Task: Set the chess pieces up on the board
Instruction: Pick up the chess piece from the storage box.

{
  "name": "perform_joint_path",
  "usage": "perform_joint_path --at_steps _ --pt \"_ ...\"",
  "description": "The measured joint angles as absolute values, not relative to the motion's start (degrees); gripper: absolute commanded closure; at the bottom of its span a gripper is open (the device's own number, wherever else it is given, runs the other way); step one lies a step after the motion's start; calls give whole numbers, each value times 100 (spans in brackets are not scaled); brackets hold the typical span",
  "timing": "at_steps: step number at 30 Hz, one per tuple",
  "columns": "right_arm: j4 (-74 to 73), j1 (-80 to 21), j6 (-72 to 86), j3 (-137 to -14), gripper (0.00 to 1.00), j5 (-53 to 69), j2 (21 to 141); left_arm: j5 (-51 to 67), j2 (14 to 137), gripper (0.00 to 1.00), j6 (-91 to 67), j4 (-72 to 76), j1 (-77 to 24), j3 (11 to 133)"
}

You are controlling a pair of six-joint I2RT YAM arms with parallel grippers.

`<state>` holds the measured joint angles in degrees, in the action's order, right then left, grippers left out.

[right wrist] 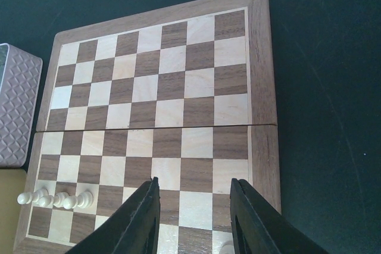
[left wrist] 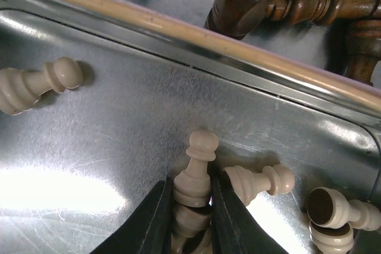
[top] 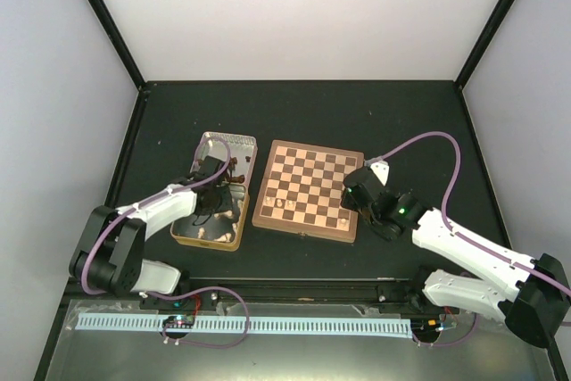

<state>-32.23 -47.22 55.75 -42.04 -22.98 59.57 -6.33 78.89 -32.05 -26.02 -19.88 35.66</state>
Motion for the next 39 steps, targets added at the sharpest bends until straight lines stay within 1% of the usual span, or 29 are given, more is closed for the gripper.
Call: perform_joint_path --at_steps 2,7,11,15,19,22,26,32,39 --pt "-3221 -4722 5572 -4206 65 -2298 5957 -615 7896 96 -3183 -2602 -1984 3575" --pt "-3203 -4720 5535 -4206 65 -2259 5957 -567 7688 97 -3170 -2670 -1981 3496" --pt "-2956 -4720 5262 -4206 65 -1933 5957 -530 6884 97 -3168 -2936 -1981 3371" --pt "-2425 -4720 4797 -4224 64 -1146 6069 -489 6069 96 -3175 -3035 -1981 3374" --pt "-1688 -4720 4504 -4283 60 -91 6477 -392 5699 96 -3227 -3186 -1981 3382" --pt "-1007 -4729 4521 -4298 52 685 6849 -263 5492 97 -3306 -3288 -1964 3400" --pt "-27 -4810 4737 -4322 47 1531 7406 -16 5157 96 -3459 -3352 -1949 3481" --pt "1144 -5057 5448 -4543 39 2209 8173 438 4584 96 -3603 -3269 -1911 3520" --pt "2923 -5201 6866 -4558 32 2679 8877 838 3839 96 -3629 -2910 -1907 3514"
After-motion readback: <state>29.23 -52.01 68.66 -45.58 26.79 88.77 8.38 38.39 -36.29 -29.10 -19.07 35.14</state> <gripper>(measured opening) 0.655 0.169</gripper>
